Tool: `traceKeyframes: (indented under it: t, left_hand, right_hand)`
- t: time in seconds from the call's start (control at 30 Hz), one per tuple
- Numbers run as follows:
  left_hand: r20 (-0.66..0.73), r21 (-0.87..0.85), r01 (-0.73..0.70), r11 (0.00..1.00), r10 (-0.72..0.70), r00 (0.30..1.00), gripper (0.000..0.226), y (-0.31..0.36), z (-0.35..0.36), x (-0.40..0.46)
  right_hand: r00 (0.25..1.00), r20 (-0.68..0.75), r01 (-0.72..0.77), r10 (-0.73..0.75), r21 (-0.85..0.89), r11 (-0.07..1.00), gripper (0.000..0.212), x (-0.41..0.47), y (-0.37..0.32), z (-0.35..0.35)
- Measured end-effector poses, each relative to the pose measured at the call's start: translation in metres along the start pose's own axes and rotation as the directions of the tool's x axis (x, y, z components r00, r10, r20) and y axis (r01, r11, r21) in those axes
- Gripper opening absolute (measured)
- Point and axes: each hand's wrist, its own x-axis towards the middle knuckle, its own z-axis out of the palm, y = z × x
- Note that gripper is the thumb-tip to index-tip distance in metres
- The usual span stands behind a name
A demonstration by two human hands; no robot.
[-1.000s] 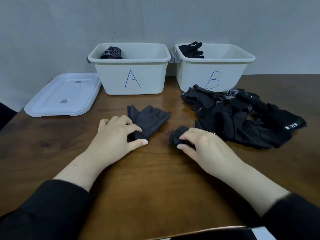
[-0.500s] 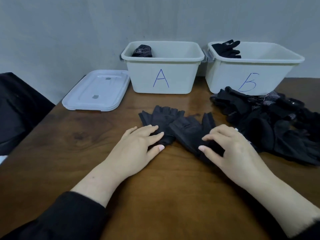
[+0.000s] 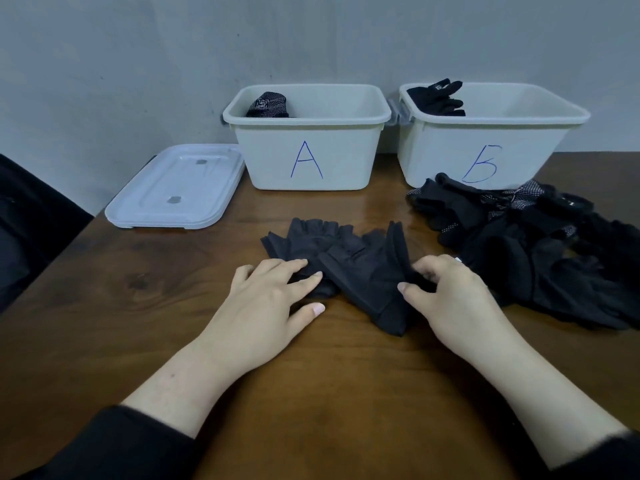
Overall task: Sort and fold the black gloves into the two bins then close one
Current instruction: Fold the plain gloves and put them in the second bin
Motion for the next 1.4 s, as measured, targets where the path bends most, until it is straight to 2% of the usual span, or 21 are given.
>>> traceKeyframes:
  t: [0.07, 0.13, 0.2, 0.23, 0.37, 0.47, 0.53, 0.6, 0.67, 0.73, 0.8, 0.87, 0.97, 1.13, 1.2, 1.27, 1.4]
  left_hand:
    - [-0.057, -0.062, -0.019, 0.998, 0.015, 0.998, 0.067, 0.0, -0.001, -0.001]
    - [-0.225, -0.19, 0.011, 0.982, -0.055, 0.973, 0.056, -0.003, -0.005, -0.002]
    - [-0.405, -0.334, 0.063, 0.94, -0.204, 0.891, 0.041, -0.012, -0.009, -0.001]
    - [-0.444, -0.397, 0.086, 0.914, -0.273, 0.853, 0.034, -0.016, -0.01, -0.001]
    - [-0.401, -0.579, 0.187, 0.793, -0.477, 0.782, 0.026, -0.026, -0.015, 0.002]
    - [-0.382, -0.613, 0.204, 0.764, -0.512, 0.77, 0.027, -0.027, -0.017, 0.002]
    - [-0.373, -0.607, 0.202, 0.769, -0.5, 0.781, 0.025, -0.028, -0.018, 0.001]
    - [-0.347, -0.593, 0.209, 0.778, -0.481, 0.805, 0.023, -0.028, -0.02, -0.001]
    - [-0.298, -0.57, 0.239, 0.786, -0.468, 0.832, 0.023, -0.027, -0.021, -0.001]
    - [-0.223, -0.548, 0.297, 0.782, -0.479, 0.849, 0.026, -0.027, -0.021, -0.001]
    - [-0.176, -0.544, 0.33, 0.771, -0.49, 0.854, 0.029, -0.027, -0.02, 0.0]
    - [-0.157, -0.549, 0.339, 0.764, -0.493, 0.856, 0.031, -0.027, -0.019, 0.001]
    - [-0.14, -0.542, 0.334, 0.771, -0.474, 0.869, 0.031, -0.026, -0.019, 0.002]
    - [-0.115, -0.518, 0.316, 0.795, -0.431, 0.895, 0.035, -0.025, -0.017, 0.004]
    - [-0.106, -0.532, 0.312, 0.787, -0.427, 0.898, 0.037, -0.024, -0.016, 0.004]
    - [-0.1, -0.556, 0.306, 0.773, -0.428, 0.898, 0.037, -0.024, -0.017, 0.004]
    - [-0.1, -0.583, 0.3, 0.755, -0.433, 0.896, 0.039, -0.026, -0.016, 0.003]
  right_hand:
    - [0.999, -0.048, 0.022, -0.015, 0.156, 0.988, 0.002, 0.002, -0.005, -0.005]
    - [0.995, -0.099, 0.058, -0.025, 0.346, 0.937, 0.008, 0.01, -0.016, -0.015]
    - [0.993, -0.111, 0.08, -0.034, 0.452, 0.888, 0.013, 0.021, -0.029, -0.025]
    - [0.994, -0.103, 0.086, -0.04, 0.488, 0.869, 0.017, 0.028, -0.036, -0.029]
    - [0.995, -0.058, 0.095, -0.076, 0.552, 0.829, 0.036, 0.058, -0.063, -0.037]
    - [0.991, -0.029, 0.122, -0.13, 0.589, 0.799, 0.04, 0.077, -0.088, -0.036]
    - [0.971, -0.125, 0.24, -0.205, 0.504, 0.83, 0.028, 0.088, -0.103, -0.037]
    - [0.919, -0.244, 0.378, -0.309, 0.331, 0.865, 0.018, 0.09, -0.116, -0.036]
    - [0.864, -0.267, 0.478, -0.426, 0.172, 0.861, 0.017, 0.08, -0.122, -0.024]
    - [0.79, -0.175, 0.589, -0.588, -0.051, 0.807, 0.022, 0.063, -0.109, 0.008]
    - [0.743, 0.031, 0.663, -0.668, -0.168, 0.73, 0.03, 0.043, -0.082, 0.047]
    - [0.795, 0.178, 0.602, -0.579, -0.115, 0.79, 0.04, 0.027, -0.065, 0.065]
    - [0.864, 0.145, 0.491, -0.482, -0.031, 0.871, 0.046, 0.021, -0.056, 0.063]
    - [0.905, 0.055, 0.424, -0.423, -0.007, 0.906, 0.035, 0.025, -0.054, 0.063]
    - [0.903, -0.04, 0.428, -0.427, 0.031, 0.903, 0.036, 0.029, -0.06, 0.06]
    - [0.872, -0.113, 0.481, -0.476, 0.023, 0.876, 0.04, 0.032, -0.067, 0.057]
    - [0.848, -0.096, 0.526, -0.521, 0.026, 0.85, 0.041, 0.027, -0.069, 0.06]
